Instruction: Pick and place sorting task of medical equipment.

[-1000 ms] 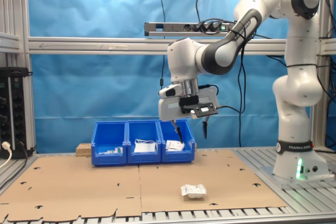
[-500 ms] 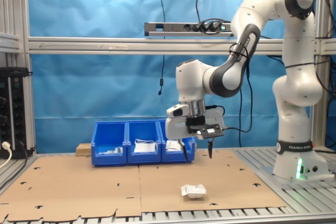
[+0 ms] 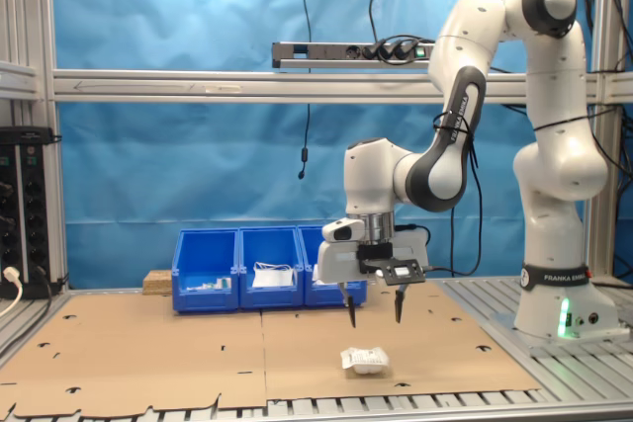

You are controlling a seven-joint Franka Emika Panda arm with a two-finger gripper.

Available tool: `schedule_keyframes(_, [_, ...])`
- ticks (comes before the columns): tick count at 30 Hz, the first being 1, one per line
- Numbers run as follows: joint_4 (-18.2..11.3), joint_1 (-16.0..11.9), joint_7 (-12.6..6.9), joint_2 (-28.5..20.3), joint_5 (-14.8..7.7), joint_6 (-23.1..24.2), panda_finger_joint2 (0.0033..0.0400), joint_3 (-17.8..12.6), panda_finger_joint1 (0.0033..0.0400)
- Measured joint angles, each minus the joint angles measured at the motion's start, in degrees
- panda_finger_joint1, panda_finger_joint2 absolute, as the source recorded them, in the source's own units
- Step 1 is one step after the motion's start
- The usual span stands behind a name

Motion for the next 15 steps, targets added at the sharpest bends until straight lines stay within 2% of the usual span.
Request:
schedule_keyframes(6, [-0.2, 0.0, 0.0, 2.9, 0.0, 5.9, 0.04, -0.2, 0.04])
schedule_keyframes(15, [-0.1, 0.2, 0.0, 5.4, 0.0, 10.8, 0.04, -0.2, 0.04])
